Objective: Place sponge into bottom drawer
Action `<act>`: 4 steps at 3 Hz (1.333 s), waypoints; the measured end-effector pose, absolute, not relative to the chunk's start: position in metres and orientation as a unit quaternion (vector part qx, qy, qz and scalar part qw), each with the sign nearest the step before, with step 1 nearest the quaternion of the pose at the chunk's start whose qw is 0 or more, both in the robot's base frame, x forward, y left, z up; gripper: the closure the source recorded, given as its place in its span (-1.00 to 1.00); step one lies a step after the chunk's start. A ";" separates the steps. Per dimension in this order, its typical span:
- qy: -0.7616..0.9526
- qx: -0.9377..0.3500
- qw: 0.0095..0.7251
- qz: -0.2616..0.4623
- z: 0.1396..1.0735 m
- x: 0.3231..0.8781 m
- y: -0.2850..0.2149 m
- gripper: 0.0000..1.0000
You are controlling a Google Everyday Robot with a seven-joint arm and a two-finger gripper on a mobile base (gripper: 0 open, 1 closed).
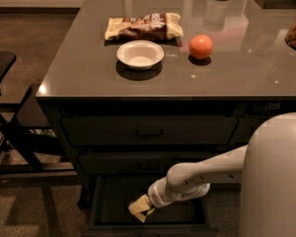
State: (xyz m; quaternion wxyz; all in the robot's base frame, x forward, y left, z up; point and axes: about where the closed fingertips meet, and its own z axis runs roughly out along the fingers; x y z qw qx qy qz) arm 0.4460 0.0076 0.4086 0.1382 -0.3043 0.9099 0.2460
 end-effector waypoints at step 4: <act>0.941 -0.221 0.172 0.189 0.356 0.497 -0.033 1.00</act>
Offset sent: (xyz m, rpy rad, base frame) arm 0.0352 -0.0179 -0.0390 -0.0471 -0.0383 -0.1228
